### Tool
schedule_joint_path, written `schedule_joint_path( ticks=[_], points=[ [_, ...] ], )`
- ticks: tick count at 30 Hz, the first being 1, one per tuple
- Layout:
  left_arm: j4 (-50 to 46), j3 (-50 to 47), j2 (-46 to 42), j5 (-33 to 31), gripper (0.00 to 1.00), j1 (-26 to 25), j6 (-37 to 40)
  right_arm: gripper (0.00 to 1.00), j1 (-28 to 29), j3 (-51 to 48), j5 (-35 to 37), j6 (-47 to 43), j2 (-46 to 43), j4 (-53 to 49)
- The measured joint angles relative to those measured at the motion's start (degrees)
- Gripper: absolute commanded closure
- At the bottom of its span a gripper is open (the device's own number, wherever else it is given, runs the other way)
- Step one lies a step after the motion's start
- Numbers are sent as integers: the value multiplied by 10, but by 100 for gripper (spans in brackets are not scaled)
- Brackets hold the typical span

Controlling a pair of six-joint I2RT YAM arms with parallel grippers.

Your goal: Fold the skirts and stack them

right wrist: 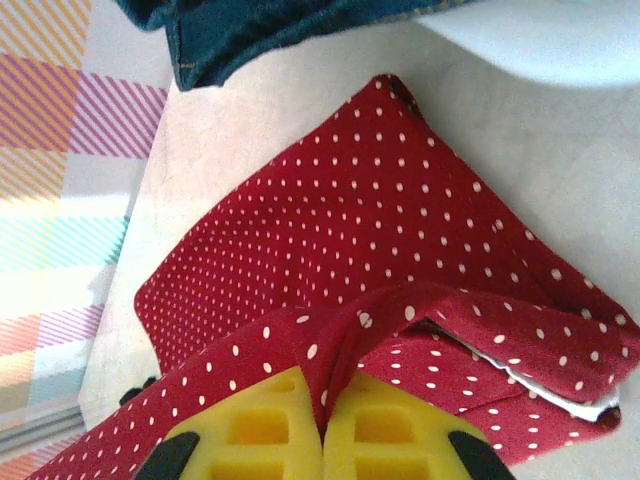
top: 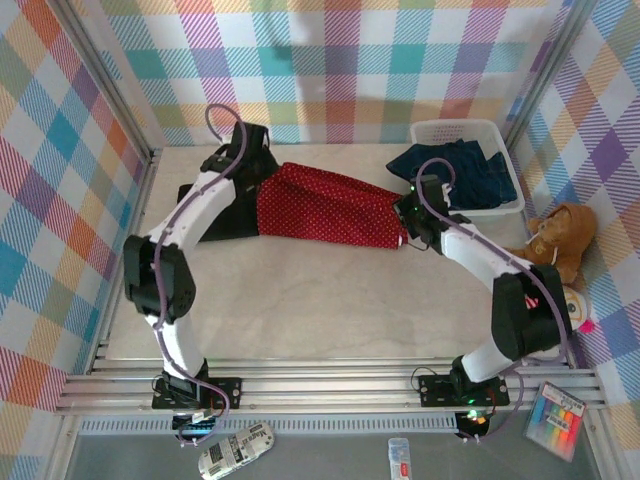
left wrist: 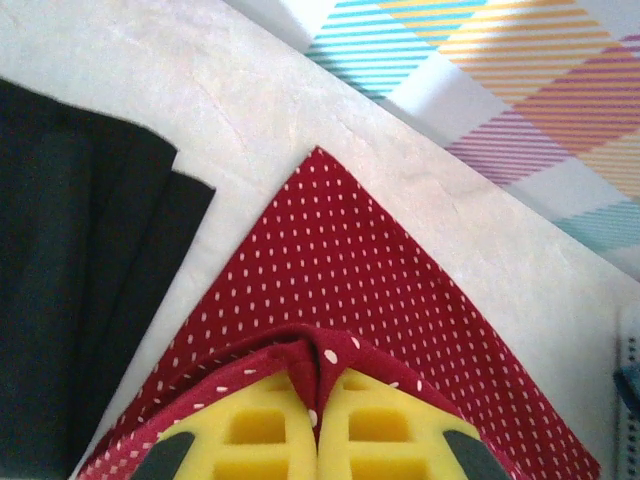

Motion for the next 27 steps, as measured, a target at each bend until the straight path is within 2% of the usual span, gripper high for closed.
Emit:
schedule_joint_path(
  ticks=[6,11,12,13,14,15,17,18,19,20,22,27],
  points=[
    [-7,101,103,27,100,12,12,100,-13,52,1,-15,77,-2],
    [-28,171,168,42,100,16,16,94,-17,79,3,-30,119,-9],
    [-32,182,179,43,94,17,16,89,-17,86,3,-35,128,-10],
    [-36,189,188,44,83,18,16,83,-19,92,2,-40,136,-10],
    [-42,200,200,48,66,19,20,74,-19,98,2,-45,144,-9],
    [-50,214,212,56,49,20,21,61,-21,103,0,-58,150,-9],
    [-68,245,235,75,24,24,24,44,-21,105,-7,-73,152,-9],
    [-76,257,244,85,16,27,25,26,-21,105,-12,-83,152,-9],
    [-83,262,247,95,11,28,26,5,-21,105,-15,-91,151,-9],
    [-91,263,247,104,6,30,29,1,-20,105,-19,-101,149,-10],
    [-100,261,245,130,0,31,30,1,-18,103,-23,-122,138,-19],
    [-92,203,228,216,0,27,26,1,15,101,-28,-173,100,-36]
  ],
)
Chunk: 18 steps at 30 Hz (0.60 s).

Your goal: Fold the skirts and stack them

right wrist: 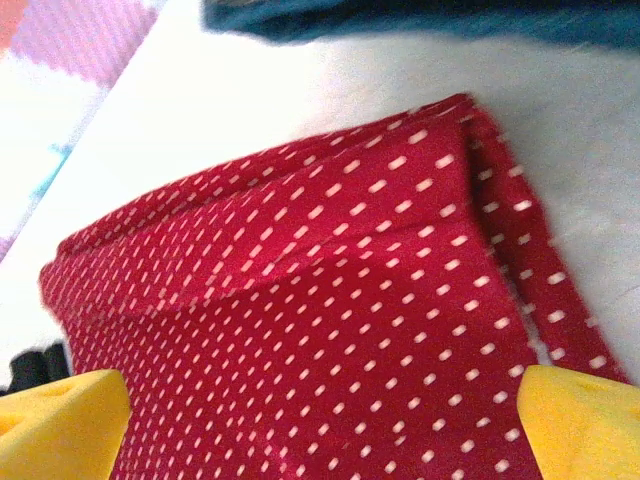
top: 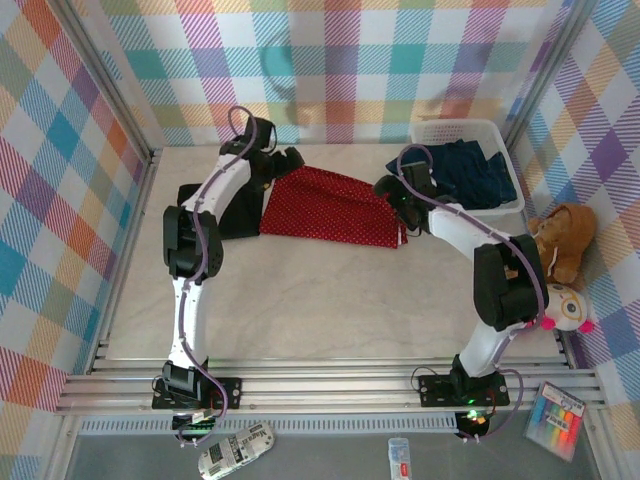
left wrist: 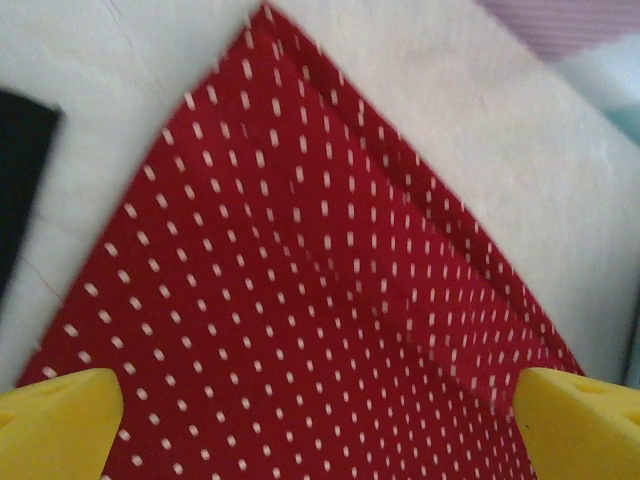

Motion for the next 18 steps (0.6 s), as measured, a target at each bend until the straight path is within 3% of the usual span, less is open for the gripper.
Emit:
schedule_joint_path(
  ticks=[6,11,14,18],
  points=[
    [3,3,37,81,0,-14,-9,1,23,43,-28,-36,58,-21],
    [20,-16,76,99,0,-34,-19,1,22,81,-46,-50,128,-52],
    [63,-78,42,107,0,-42,-26,1,21,78,-69,-65,135,-77],
    [139,-231,-41,113,0,-56,-49,1,21,26,-88,-94,101,-80]
  ],
)
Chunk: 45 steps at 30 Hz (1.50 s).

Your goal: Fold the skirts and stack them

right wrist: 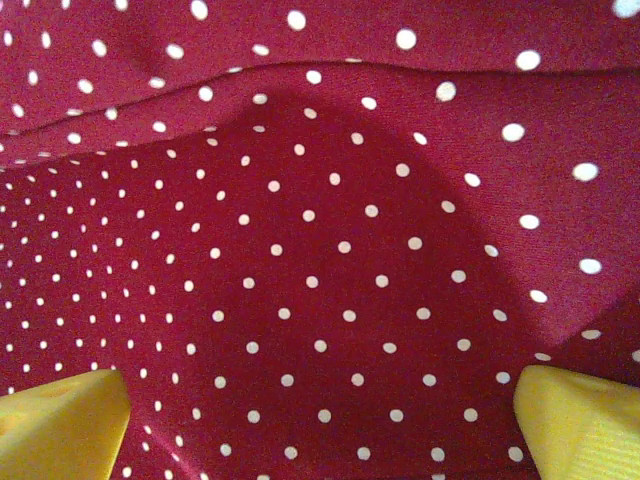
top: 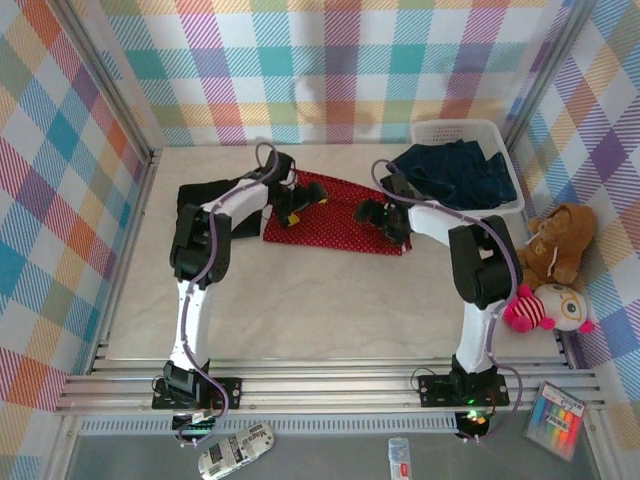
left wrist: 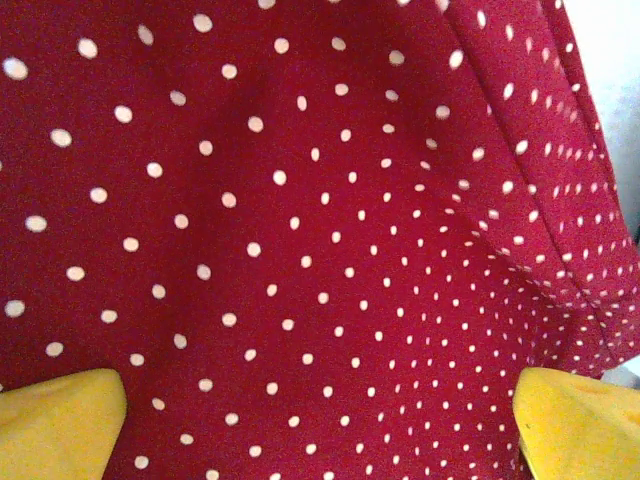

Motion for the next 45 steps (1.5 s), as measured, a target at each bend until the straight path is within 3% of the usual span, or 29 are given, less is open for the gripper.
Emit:
schedule_joint_path(
  ticks=[4,8,14,18,24,31,41,45],
  points=[
    [39,-163,-106,0,0,-26,-33,1,0,-88,-29,-23,-75,-24],
    [-4,-228,-178,-2,0,-42,-54,1,0,-129,-81,-27,-127,-47],
    [-37,-115,-154,-4,0,-36,-59,1,0,-126,-140,24,-136,33],
    [-40,-15,-88,-11,0,-34,-59,1,0,-75,-153,57,-86,89],
    [-43,57,24,-36,0,-22,-58,1,-3,-20,-137,68,7,136],
    [-44,94,52,-59,0,-3,-51,1,-41,-5,-90,34,26,121],
    [-33,120,67,-60,0,-4,-24,1,-86,-55,-1,-39,-56,37],
    [-57,145,72,-45,0,-6,-7,1,-87,-132,20,-47,-163,17]
  ],
)
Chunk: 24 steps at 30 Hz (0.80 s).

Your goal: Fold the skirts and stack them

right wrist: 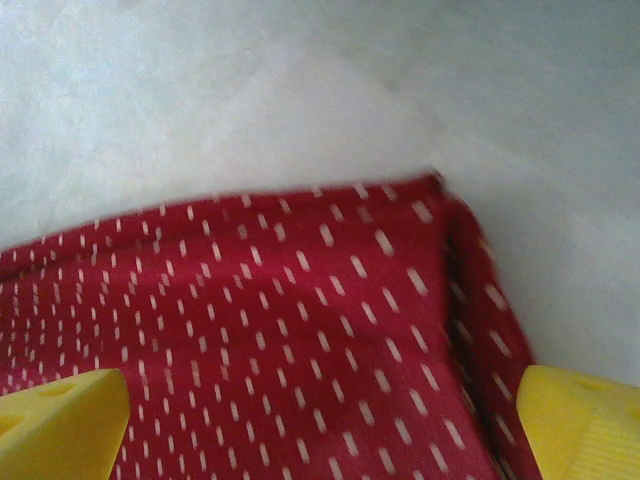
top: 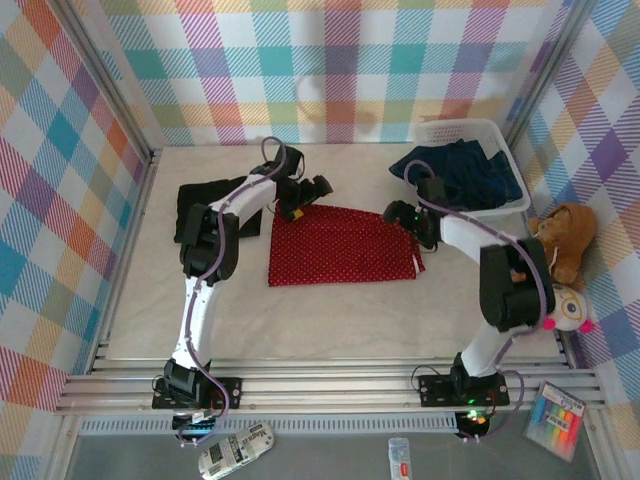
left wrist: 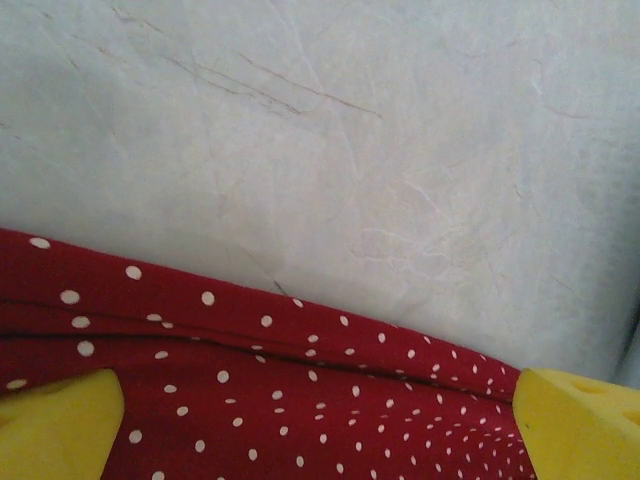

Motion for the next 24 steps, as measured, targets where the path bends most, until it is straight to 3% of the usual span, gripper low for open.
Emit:
schedule_joint_path(
  ticks=[5,15,24],
  points=[
    [-52,5,-30,-12,0,-12,25,1,-2,-65,11,-5,-132,-31],
    [-72,-109,-224,-16,0,-69,41,11,-18,-191,-6,73,-223,-90],
    [-101,-207,-203,5,0,-153,35,25,-25,-267,-96,192,-252,-46]
  ],
)
